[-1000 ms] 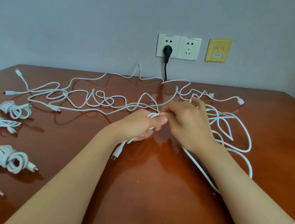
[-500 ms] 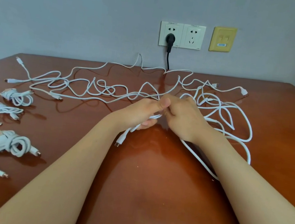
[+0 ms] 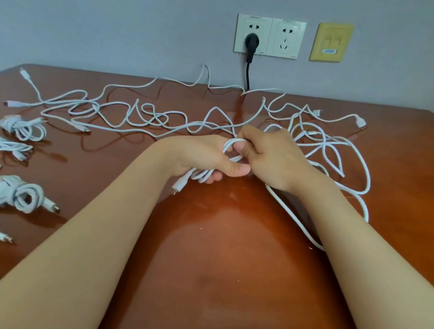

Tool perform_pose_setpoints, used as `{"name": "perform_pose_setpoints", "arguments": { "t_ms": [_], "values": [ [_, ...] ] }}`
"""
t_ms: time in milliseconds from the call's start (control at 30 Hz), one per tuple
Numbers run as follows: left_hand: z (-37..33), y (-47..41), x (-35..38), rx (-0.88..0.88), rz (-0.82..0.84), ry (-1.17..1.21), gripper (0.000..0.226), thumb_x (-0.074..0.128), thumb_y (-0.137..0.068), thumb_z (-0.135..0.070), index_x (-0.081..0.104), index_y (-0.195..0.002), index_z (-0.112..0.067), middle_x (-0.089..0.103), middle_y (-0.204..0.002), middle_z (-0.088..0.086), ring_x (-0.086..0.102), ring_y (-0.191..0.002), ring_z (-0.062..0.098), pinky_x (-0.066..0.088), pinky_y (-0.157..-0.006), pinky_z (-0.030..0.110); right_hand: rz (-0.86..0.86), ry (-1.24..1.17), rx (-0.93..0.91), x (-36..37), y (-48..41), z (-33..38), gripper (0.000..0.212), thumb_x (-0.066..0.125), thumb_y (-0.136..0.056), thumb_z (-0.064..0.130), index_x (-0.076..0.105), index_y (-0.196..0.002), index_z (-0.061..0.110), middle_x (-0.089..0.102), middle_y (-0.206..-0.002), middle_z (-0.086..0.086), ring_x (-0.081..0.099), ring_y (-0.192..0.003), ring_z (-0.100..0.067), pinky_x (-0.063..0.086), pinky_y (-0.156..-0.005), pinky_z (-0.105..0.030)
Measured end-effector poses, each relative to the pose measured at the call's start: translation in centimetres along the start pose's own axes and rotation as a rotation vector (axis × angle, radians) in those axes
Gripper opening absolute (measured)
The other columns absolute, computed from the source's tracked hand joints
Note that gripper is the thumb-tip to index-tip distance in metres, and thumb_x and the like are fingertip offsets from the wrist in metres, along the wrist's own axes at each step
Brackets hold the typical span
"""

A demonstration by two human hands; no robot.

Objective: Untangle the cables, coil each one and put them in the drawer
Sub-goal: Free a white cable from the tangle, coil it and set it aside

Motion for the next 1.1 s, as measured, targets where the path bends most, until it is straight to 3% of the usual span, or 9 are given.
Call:
{"name": "perform_pose_setpoints", "arguments": {
  "t_ms": [133,200,300,400,500,700,900,1000,1100],
  "values": [
    [0.2,0.0,0.0,-0.025,0.011,-0.014,0.009,0.053,-0.094,-0.010,0.047,-0.090,-0.016,0.033,-0.062,-0.004,0.027,-0.038,0.001,0.023,-0.037,0.013,-0.004,-0.022,-0.005,0.4,0.0,-0.3,0.009,0.040,-0.097,0.026,0.043,-0.089,0.022,0.053,-0.071,0.006,0.045,-0.074,-0.019,0.021,-0.077,-0.026],
    [0.5,-0.2,-0.3,-0.046,-0.023,0.053,0.015,0.045,-0.098,-0.018,0.047,-0.083,-0.019,0.030,-0.057,-0.005,0.025,-0.037,0.002,0.021,-0.036,0.012,-0.034,-0.036,-0.016,0.4,-0.1,-0.4,0.006,0.040,-0.093,0.027,0.043,-0.089,0.025,0.050,-0.063,0.011,0.046,-0.072,-0.020,0.021,-0.076,-0.027],
    [1.0,-0.5,-1.0,-0.046,-0.094,0.176,0.026,0.038,-0.101,-0.032,0.054,-0.089,-0.016,0.031,-0.048,-0.009,0.024,-0.035,0.002,0.020,-0.035,0.012,-0.055,-0.054,-0.022,0.0,-0.1,-0.7,0.008,0.039,-0.092,0.022,0.044,-0.090,0.028,0.050,-0.063,0.016,0.048,-0.077,-0.013,0.021,-0.087,-0.027],
    [1.3,-0.6,-2.5,-0.022,-0.232,0.278,0.032,0.035,-0.102,-0.032,0.055,-0.084,-0.015,0.031,-0.042,-0.011,0.025,-0.032,0.002,0.018,-0.035,0.012,-0.166,0.069,-0.016,-1.1,0.0,-1.3,0.010,0.036,-0.093,0.021,0.044,-0.089,0.024,0.048,-0.071,0.009,0.047,-0.085,-0.017,0.019,-0.091,-0.028],
    [1.5,-0.4,-3.8,0.019,-0.370,0.397,0.033,0.035,-0.102,-0.031,0.056,-0.082,-0.016,0.033,-0.040,-0.011,0.026,-0.031,0.003,0.018,-0.037,0.012,-0.240,0.190,0.067,-1.9,0.1,-2.5,0.030,0.029,-0.093,0.029,0.053,-0.088,0.012,0.060,-0.082,-0.003,0.053,-0.094,-0.028,0.021,-0.094,-0.031],
    [1.6,-0.5,-5.0,0.155,-0.561,0.428,0.033,0.036,-0.102,-0.027,0.064,-0.088,-0.018,0.047,-0.047,-0.010,0.031,-0.036,0.007,0.027,-0.040,0.017,-0.140,0.046,0.105,-0.6,0.0,-1.8,0.024,0.042,-0.097,0.028,0.061,-0.102,0.015,0.065,-0.094,-0.012,0.054,-0.098,-0.035,0.038,-0.079,-0.037],
    [0.8,-0.3,-4.8,0.219,-0.630,0.299,0.032,0.039,-0.101,-0.019,0.064,-0.081,-0.018,0.048,-0.061,-0.004,0.040,-0.041,0.004,0.039,-0.044,0.016,-0.071,0.009,0.021,1.1,0.1,-0.1,0.023,0.042,-0.097,0.026,0.058,-0.095,0.009,0.053,-0.075,-0.005,0.055,-0.087,-0.035,0.034,-0.067,-0.032],
    [0.5,-0.4,-4.5,0.212,-0.646,0.294,0.029,0.040,-0.101,-0.017,0.064,-0.084,-0.016,0.056,-0.073,-0.001,0.056,-0.063,0.011,0.053,-0.066,0.023,-0.067,-0.008,0.004,1.3,0.2,0.0,0.021,0.043,-0.097,0.026,0.057,-0.092,0.011,0.052,-0.073,-0.004,0.055,-0.085,-0.035,0.033,-0.066,-0.031],
    [0.6,-0.5,-4.2,0.195,-0.630,0.292,0.029,0.040,-0.101,-0.016,0.064,-0.084,-0.015,0.066,-0.092,0.007,0.062,-0.090,0.021,0.049,-0.091,0.033,-0.077,-0.016,-0.029,1.2,0.2,0.4,0.020,0.042,-0.097,0.026,0.056,-0.092,0.012,0.057,-0.077,-0.006,0.056,-0.085,-0.034,0.030,-0.066,-0.030]
  ]
}}
Point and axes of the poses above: each hand's wrist, its own y-axis away from the middle knuckle, its own x-axis out of the palm, z = x × y, the point moved 8 cm from there along -y, towards the middle knuckle
